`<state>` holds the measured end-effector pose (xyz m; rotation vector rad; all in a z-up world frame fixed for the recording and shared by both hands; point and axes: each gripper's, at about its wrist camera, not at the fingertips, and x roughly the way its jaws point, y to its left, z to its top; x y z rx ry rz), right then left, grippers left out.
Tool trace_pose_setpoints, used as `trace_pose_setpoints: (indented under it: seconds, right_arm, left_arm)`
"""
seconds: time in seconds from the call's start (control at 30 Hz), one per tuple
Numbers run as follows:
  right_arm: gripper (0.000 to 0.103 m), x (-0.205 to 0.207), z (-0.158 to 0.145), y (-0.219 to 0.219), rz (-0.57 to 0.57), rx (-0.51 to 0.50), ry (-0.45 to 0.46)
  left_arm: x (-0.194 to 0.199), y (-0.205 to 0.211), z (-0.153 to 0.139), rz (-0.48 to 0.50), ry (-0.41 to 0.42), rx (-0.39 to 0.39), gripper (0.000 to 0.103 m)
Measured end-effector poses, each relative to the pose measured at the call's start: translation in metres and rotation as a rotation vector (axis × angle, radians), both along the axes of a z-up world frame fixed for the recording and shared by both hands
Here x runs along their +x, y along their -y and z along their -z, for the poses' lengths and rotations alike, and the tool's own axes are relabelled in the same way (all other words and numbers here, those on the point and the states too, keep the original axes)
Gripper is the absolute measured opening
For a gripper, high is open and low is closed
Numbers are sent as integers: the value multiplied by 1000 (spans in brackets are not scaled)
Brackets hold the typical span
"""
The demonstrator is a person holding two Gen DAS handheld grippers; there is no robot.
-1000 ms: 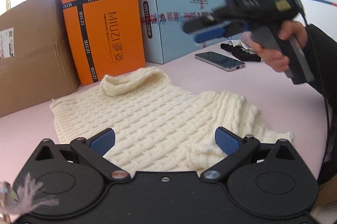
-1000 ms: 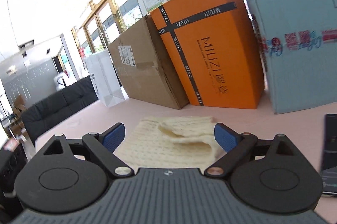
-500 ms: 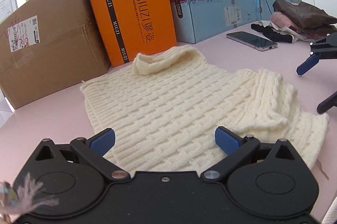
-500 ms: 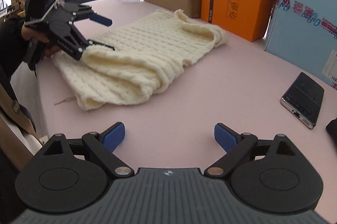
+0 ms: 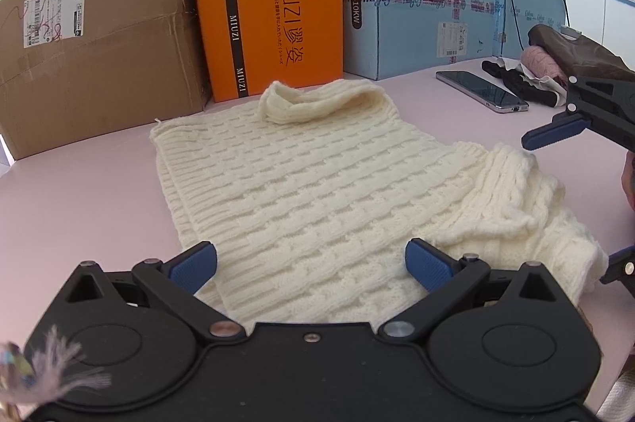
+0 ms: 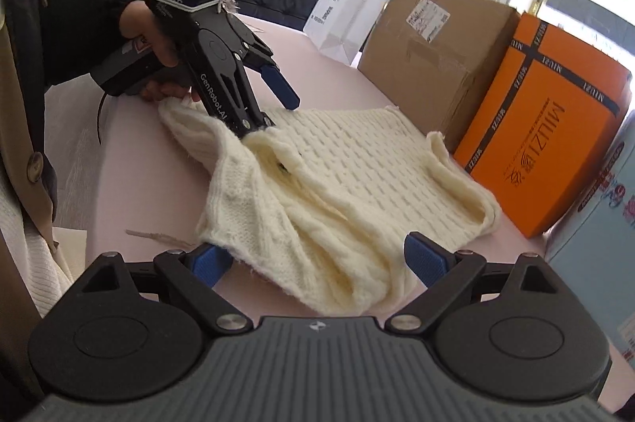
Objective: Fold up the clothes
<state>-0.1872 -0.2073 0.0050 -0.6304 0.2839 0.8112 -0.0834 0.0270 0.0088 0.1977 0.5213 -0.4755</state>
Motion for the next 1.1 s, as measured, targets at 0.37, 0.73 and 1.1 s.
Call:
trace_pose_setpoints:
  seconds: [0.37,0.73,1.1]
  right_arm:
    - [23,32,-21,23,-12,245,-198]
    - [60,59,-26,43,23,404,-362]
    - [83,34,-9,34,53,96,-300]
  left_arm:
    - [-57,-45,-29,283,151,-184,103]
    - [-22,-28,-6,113,53,32,103]
    - [6,-37,-16,34,-37,-176,103]
